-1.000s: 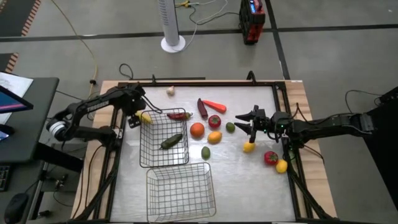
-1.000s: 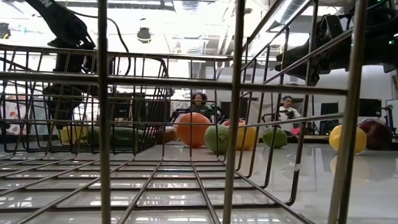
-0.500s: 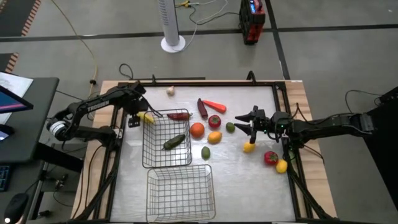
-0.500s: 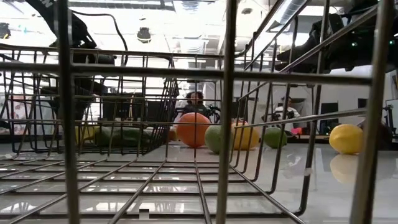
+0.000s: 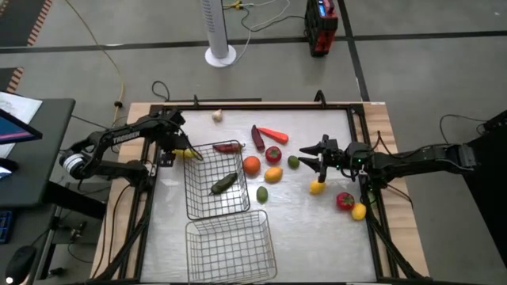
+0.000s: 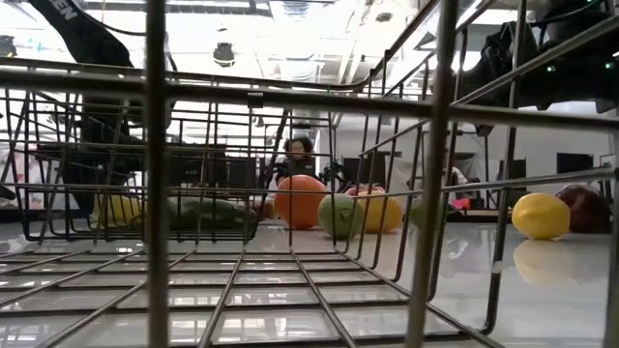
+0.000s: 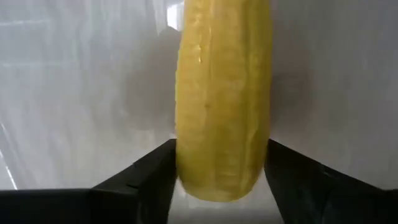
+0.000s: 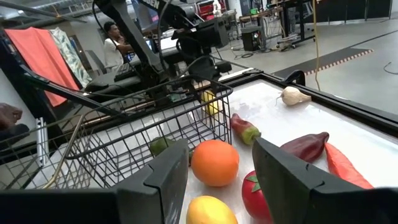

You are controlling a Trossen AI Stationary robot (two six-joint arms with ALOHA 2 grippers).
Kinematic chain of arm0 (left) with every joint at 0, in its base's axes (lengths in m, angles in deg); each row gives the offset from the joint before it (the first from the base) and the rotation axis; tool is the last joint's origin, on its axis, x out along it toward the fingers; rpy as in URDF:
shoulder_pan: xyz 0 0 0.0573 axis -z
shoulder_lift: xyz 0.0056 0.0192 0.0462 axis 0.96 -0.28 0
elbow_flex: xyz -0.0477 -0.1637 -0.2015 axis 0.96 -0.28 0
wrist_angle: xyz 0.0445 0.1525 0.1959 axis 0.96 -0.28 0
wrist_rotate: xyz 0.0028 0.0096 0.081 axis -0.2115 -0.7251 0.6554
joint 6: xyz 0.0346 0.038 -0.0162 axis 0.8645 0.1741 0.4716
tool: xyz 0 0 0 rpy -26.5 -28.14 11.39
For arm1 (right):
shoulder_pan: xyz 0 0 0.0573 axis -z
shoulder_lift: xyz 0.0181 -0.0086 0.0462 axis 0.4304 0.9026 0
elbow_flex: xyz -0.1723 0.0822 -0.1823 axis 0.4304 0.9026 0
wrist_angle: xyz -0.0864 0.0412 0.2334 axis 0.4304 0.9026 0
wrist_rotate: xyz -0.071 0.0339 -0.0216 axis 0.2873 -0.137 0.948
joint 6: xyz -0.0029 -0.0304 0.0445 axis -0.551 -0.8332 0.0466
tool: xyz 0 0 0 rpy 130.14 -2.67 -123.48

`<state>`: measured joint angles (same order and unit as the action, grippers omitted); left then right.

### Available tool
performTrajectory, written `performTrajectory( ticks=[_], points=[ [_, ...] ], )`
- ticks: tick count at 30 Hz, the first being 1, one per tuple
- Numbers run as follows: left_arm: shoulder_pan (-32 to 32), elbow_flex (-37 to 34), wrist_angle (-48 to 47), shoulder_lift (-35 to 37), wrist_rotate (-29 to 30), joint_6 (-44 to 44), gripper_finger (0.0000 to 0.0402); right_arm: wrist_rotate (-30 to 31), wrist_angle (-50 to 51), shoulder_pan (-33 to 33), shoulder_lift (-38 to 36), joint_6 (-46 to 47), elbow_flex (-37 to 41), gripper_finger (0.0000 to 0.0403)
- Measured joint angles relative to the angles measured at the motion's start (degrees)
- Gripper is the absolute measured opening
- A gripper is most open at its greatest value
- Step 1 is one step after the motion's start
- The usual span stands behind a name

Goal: Sort produce into baskets
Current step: Put the yellow corn into the black wire basket

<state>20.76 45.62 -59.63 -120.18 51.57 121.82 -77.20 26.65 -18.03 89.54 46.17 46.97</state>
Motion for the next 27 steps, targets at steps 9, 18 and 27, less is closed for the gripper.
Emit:
performTrajectory(
  ticks=[9,18,27],
  points=[
    [-0.01,2.75,0.03,4.54,-1.67,-5.61,0.0136,-0.02,-0.11,0.0,0.02,-0.13,0.0,0.0207],
    [0.03,10.32,0.27,10.33,-1.36,-16.16,0.014,-0.04,-0.28,0.0,0.0,-0.11,0.0,0.0207],
    [7.27,18.02,-1.02,17.76,-23.75,-25.11,0.0141,-0.05,-0.26,0.13,0.0,-0.04,0.0,0.0207]
  ],
)
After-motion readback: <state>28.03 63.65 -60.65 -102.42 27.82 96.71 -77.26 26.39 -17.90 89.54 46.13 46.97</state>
